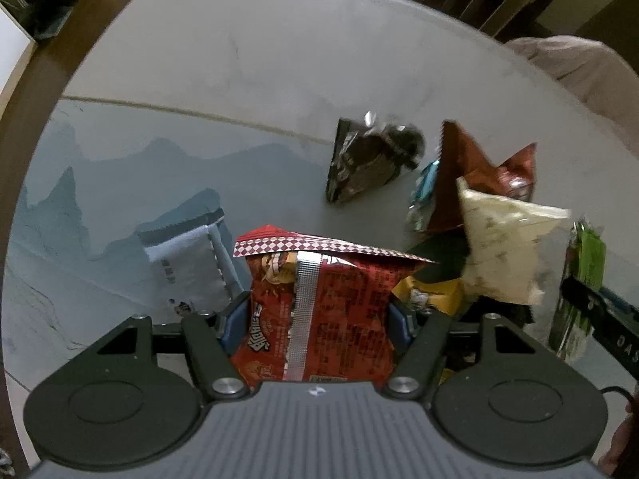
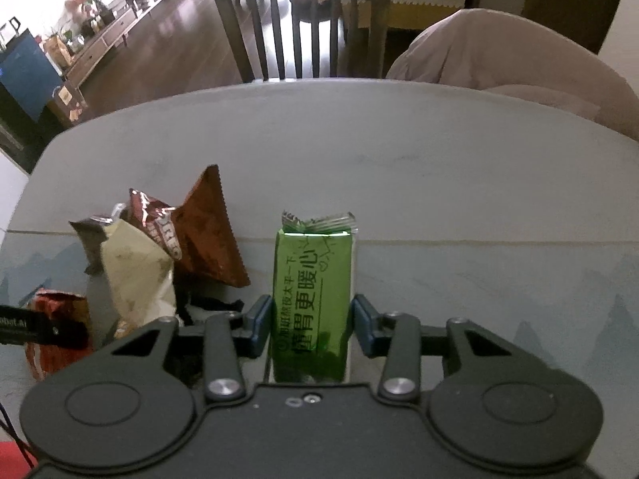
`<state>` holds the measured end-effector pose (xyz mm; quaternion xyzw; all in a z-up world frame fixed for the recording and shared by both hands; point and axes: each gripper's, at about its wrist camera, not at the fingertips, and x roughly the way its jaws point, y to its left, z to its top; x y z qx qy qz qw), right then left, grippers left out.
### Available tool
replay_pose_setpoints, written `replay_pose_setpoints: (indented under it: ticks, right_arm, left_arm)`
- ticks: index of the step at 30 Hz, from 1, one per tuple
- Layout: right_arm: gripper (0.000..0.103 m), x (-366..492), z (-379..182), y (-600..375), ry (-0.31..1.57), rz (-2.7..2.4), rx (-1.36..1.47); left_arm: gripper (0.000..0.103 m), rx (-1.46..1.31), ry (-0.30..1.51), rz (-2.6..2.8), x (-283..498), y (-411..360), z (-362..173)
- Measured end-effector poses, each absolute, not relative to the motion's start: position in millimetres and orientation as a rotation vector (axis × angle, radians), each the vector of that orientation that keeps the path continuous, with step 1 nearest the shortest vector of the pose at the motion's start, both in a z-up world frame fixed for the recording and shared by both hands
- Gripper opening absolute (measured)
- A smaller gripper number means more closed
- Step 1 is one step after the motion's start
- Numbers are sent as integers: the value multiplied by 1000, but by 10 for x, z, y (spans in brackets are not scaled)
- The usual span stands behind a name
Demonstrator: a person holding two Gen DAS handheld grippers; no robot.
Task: Organize snacks
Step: 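Carry the green bar into the box and open the right tool while the left releases the red bag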
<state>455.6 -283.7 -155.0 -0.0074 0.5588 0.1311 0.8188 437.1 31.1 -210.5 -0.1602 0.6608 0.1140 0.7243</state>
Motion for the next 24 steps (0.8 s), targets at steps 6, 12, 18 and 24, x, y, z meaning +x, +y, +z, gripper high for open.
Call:
replay_pose_setpoints:
  ticks: [6,12,18,24]
  right_arm:
    - [41,4364,-1176,-3039,1139,278,11]
    - [42,4098,-792,-3183,1096,292,27]
    - [42,3879,-421,-3110,1058,324,21]
    - [42,3676,-160,-2848,1032,353,16]
  left_arm:
    - [67,-353,1388,235,4288,303,-1590]
    - [67,-329,1314,200,4130,222,-1075]
    - [67,-297,1252,167,3962,183,-585]
    - [68,-263,1227,140,3682,205,-293]
